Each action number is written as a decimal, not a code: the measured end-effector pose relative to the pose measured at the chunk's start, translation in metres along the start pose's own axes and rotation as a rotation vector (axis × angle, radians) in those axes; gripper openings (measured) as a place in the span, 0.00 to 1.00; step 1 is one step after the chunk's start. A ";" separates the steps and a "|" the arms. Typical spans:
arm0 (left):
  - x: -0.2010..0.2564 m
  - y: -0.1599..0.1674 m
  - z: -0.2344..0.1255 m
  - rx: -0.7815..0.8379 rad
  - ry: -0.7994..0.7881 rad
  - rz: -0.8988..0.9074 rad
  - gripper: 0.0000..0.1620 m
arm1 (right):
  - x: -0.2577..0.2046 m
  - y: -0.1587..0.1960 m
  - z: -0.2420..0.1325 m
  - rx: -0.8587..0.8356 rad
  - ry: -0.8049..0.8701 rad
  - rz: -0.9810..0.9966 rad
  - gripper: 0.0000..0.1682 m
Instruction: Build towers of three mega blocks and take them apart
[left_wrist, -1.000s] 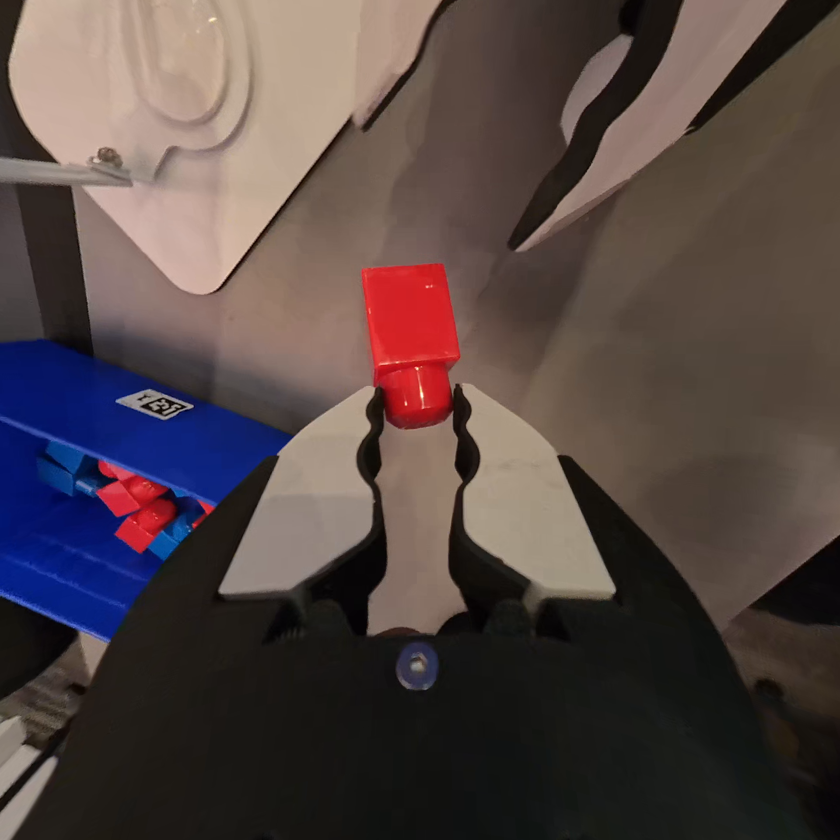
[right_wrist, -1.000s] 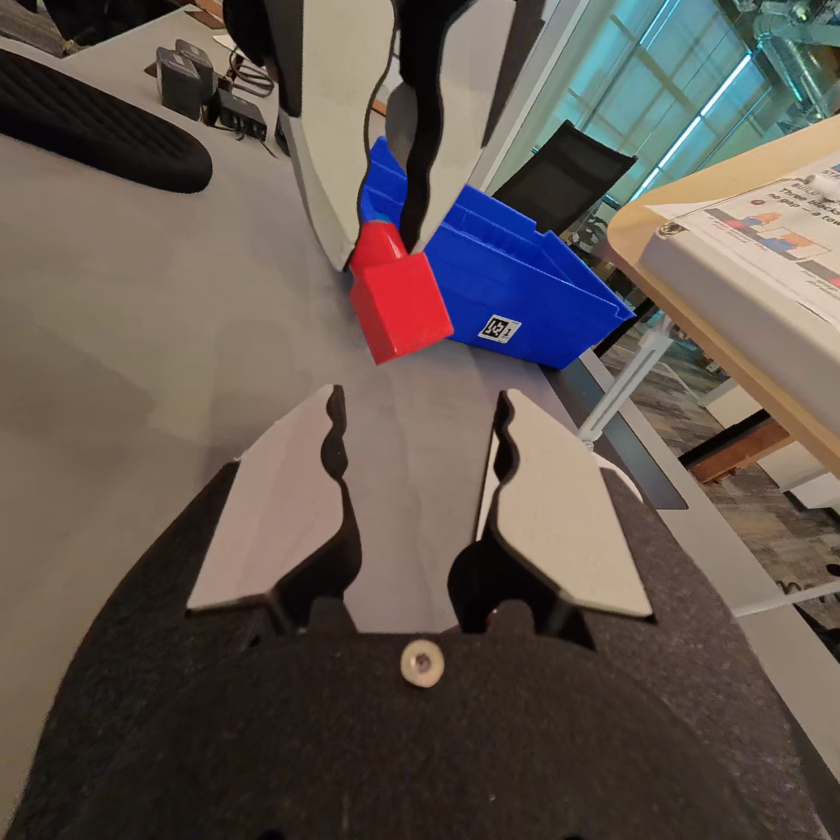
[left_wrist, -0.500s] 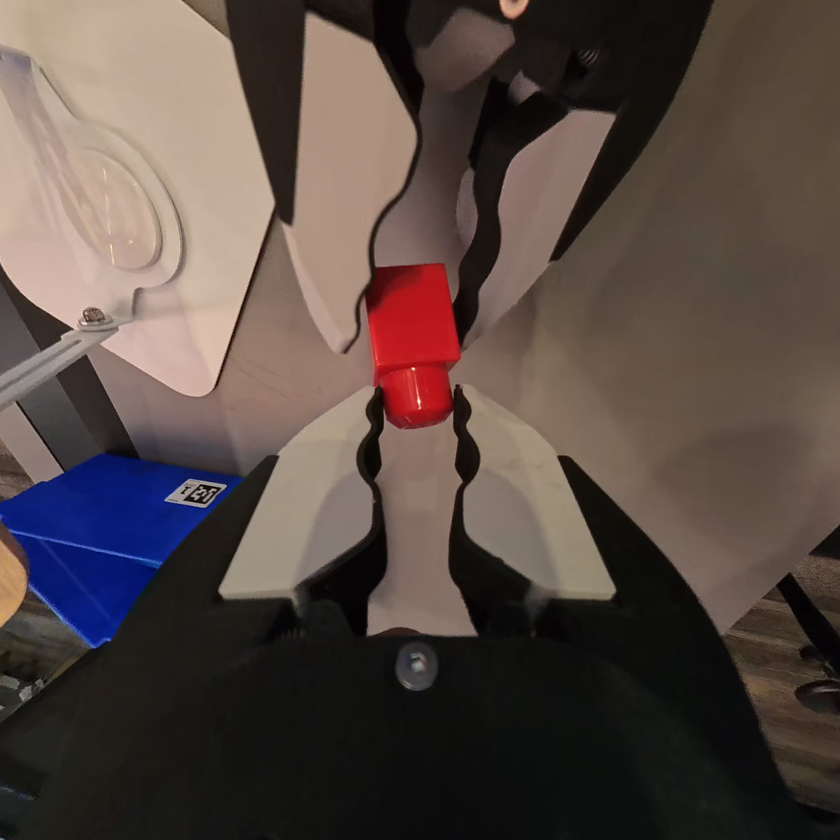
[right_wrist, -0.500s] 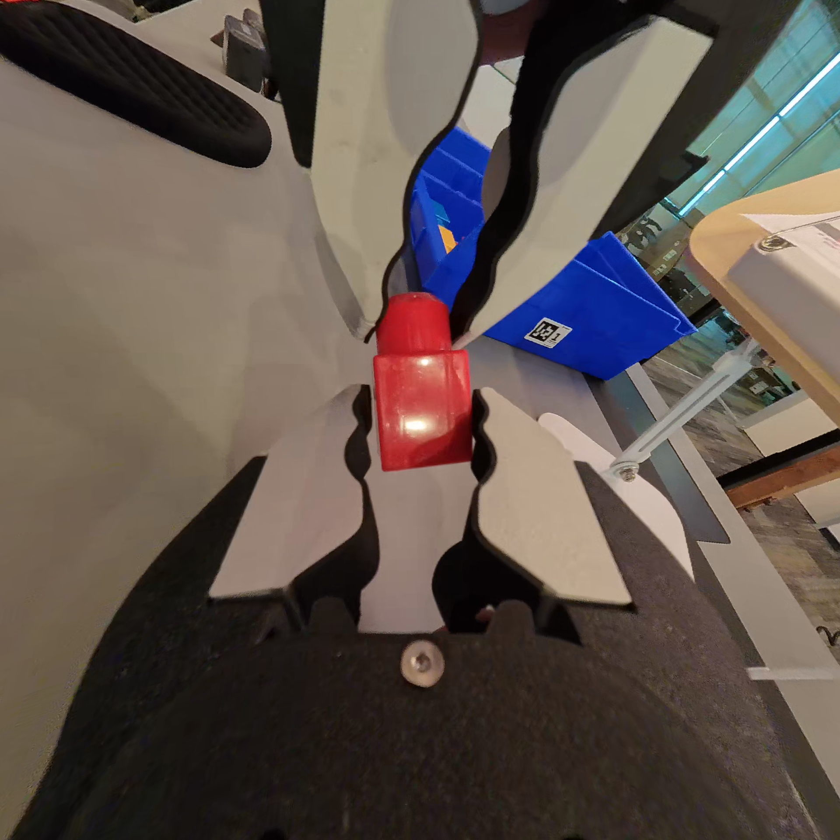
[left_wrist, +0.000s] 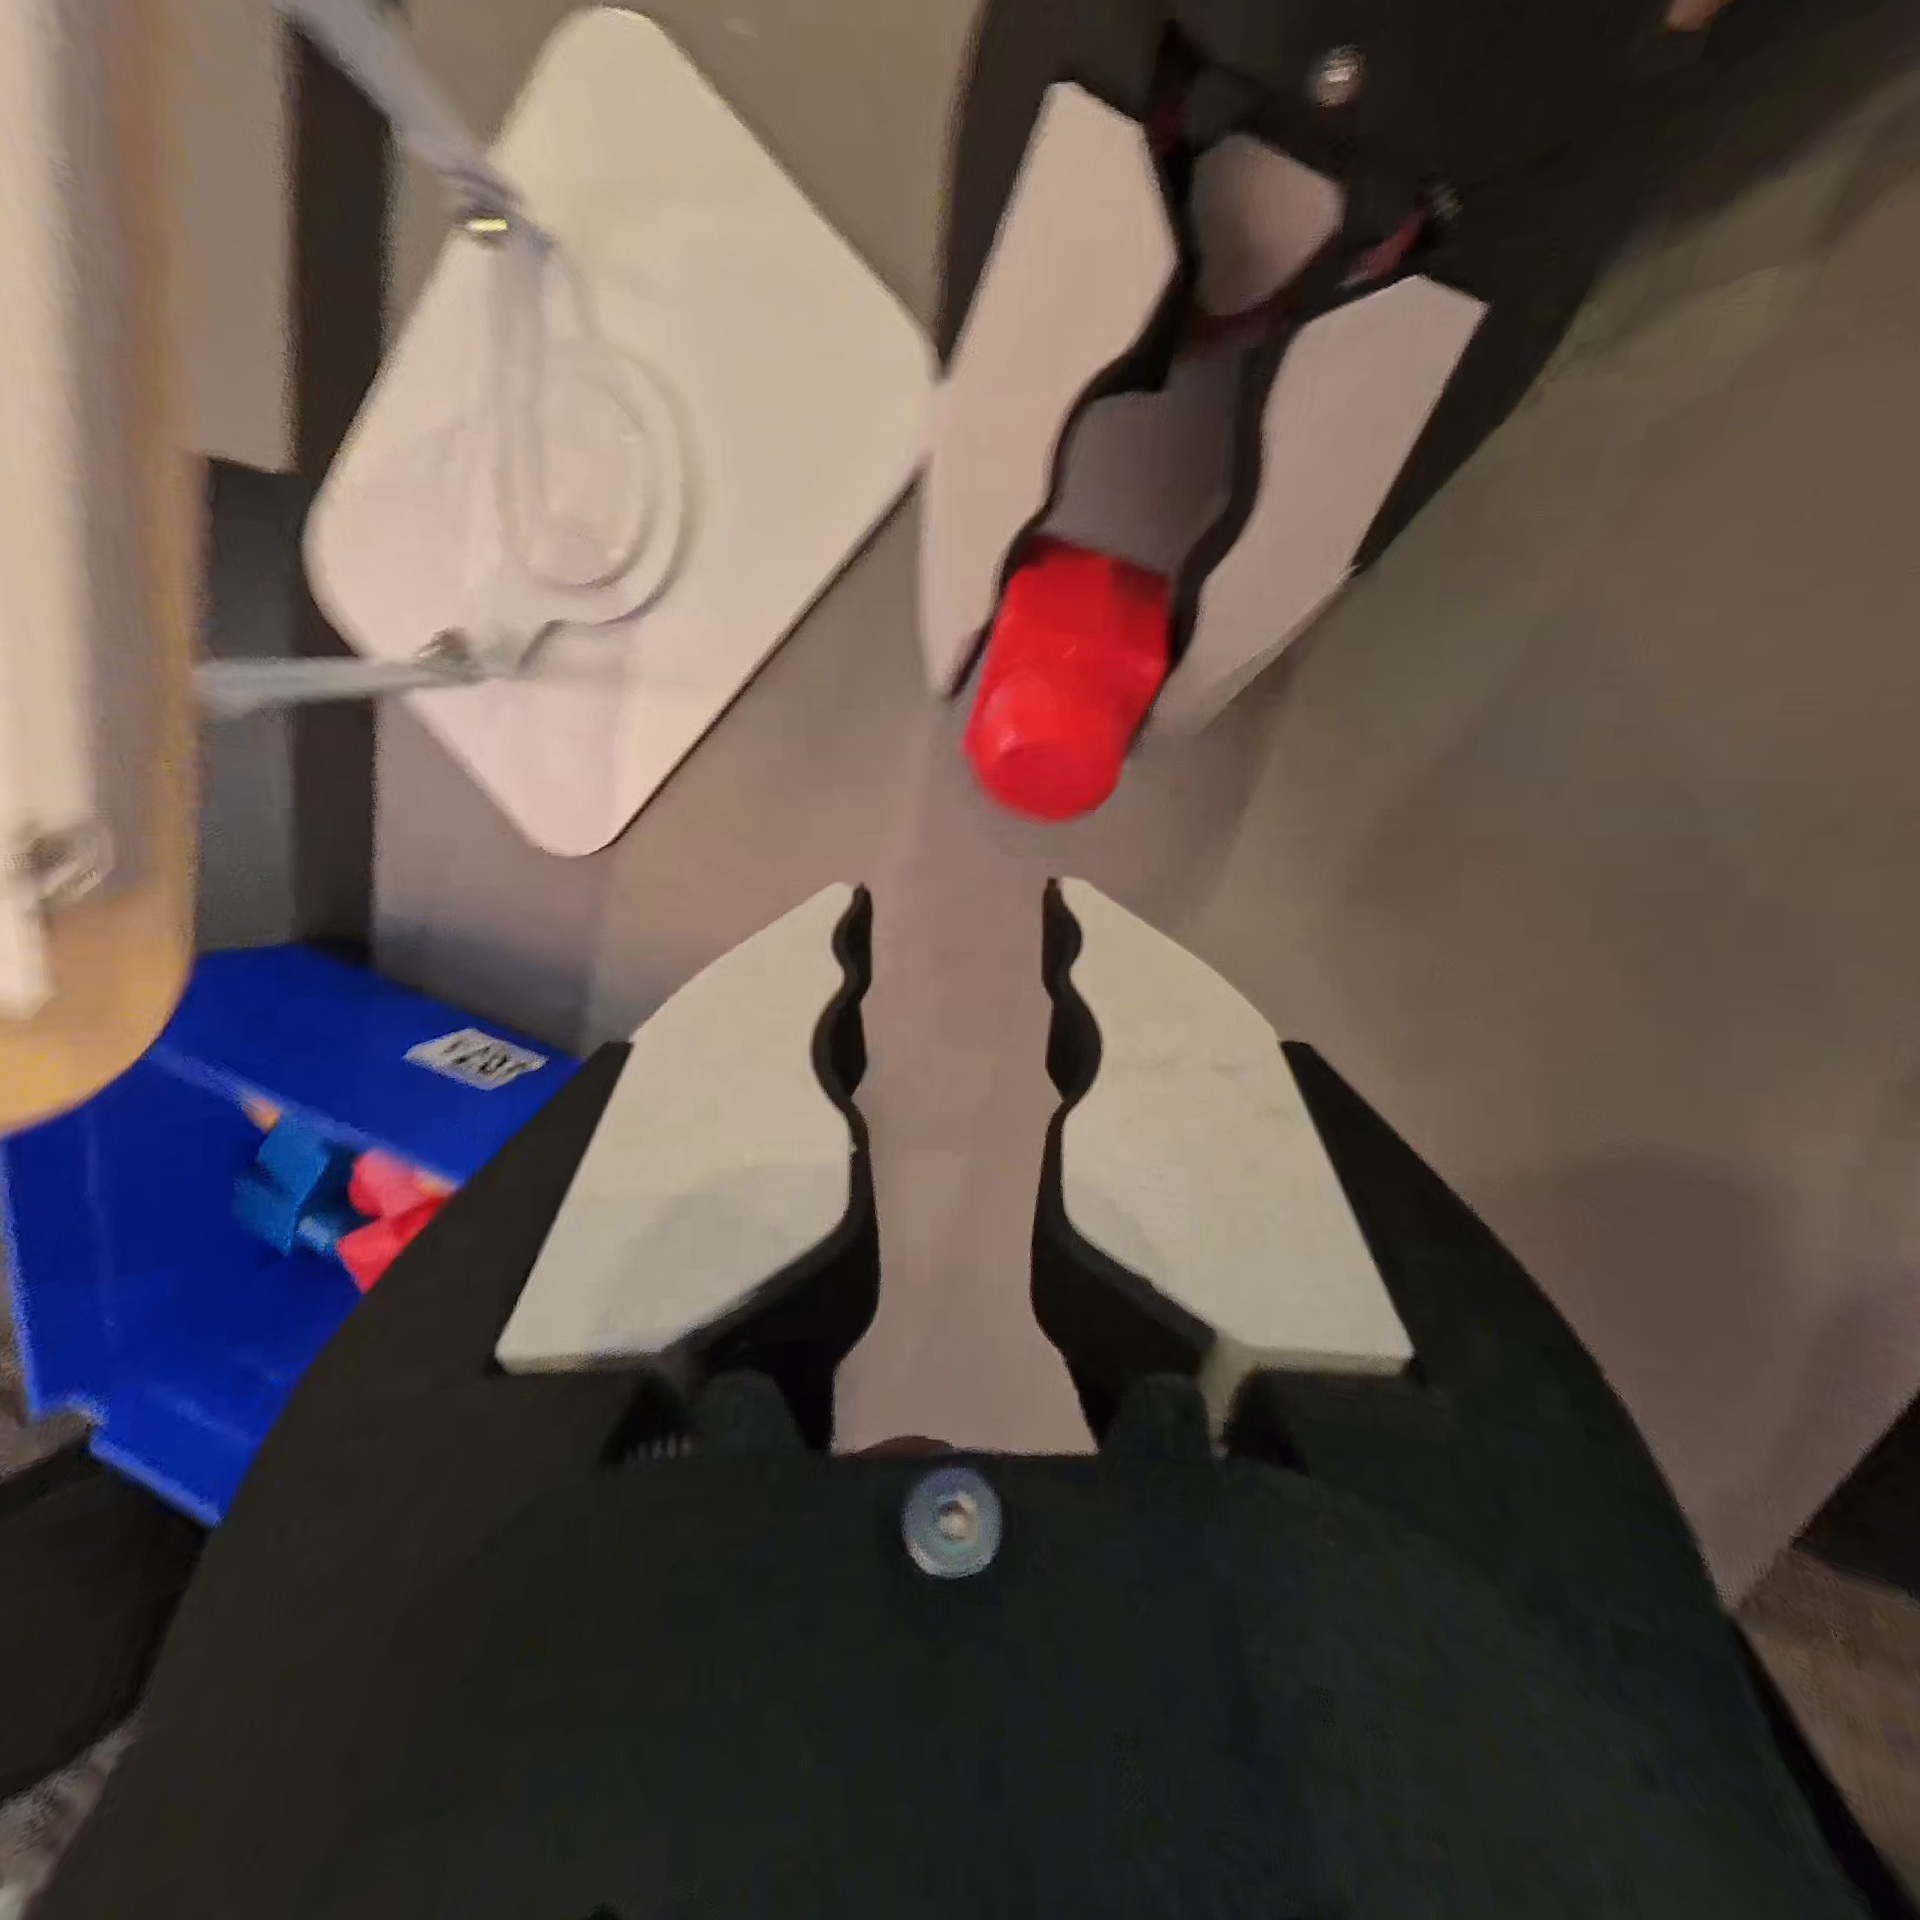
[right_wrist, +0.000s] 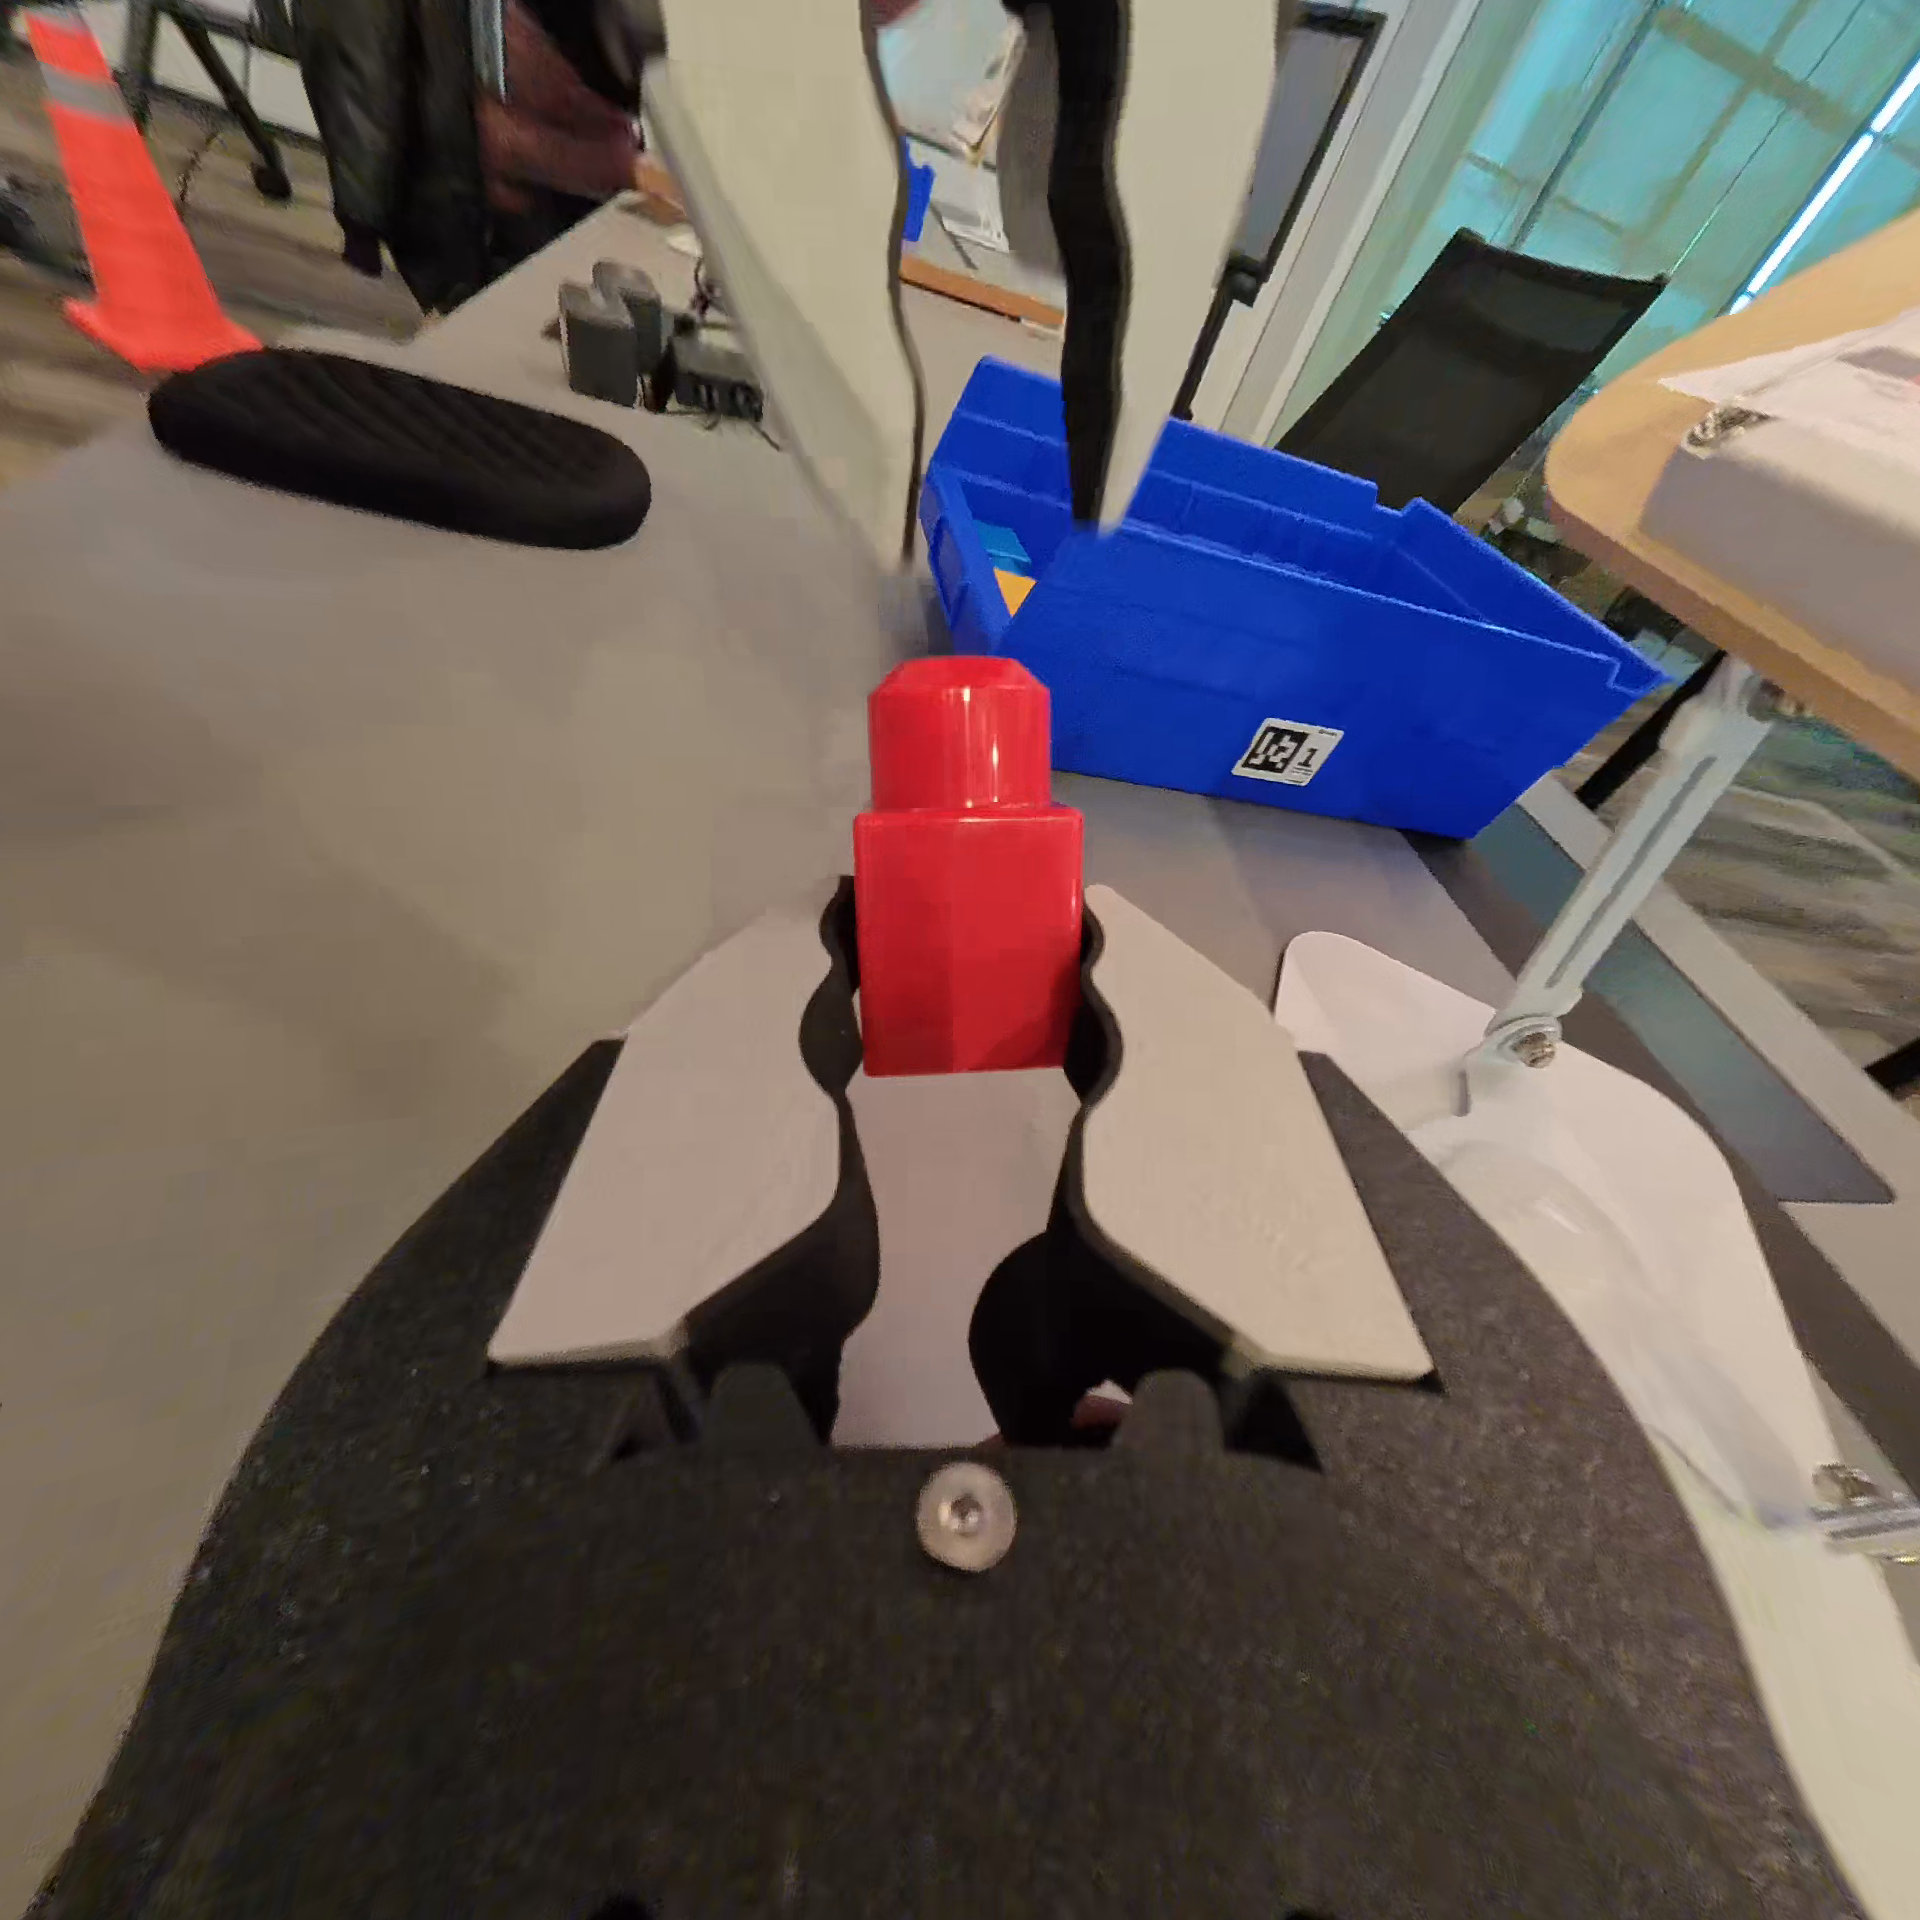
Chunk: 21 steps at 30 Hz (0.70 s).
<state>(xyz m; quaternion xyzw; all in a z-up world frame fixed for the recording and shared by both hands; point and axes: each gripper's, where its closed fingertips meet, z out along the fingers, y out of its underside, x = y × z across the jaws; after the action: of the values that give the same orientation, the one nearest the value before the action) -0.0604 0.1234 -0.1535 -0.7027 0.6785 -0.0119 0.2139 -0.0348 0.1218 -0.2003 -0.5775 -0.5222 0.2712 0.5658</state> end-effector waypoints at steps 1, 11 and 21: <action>-0.011 0.006 -0.011 0.036 -0.039 -0.045 0.19 | 0.002 0.000 -0.001 0.009 -0.002 0.025 0.21; -0.126 0.119 -0.053 0.161 -0.291 -0.497 0.20 | 0.009 -0.002 -0.006 0.050 -0.013 0.112 0.22; -0.167 0.157 0.025 0.044 -0.220 -0.412 0.24 | 0.008 0.000 -0.005 0.032 -0.019 0.107 0.22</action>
<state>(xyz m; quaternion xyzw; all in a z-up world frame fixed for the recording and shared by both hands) -0.2152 0.2929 -0.1800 -0.8185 0.4931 0.0065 0.2948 -0.0276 0.1275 -0.1967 -0.5928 -0.4914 0.3148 0.5549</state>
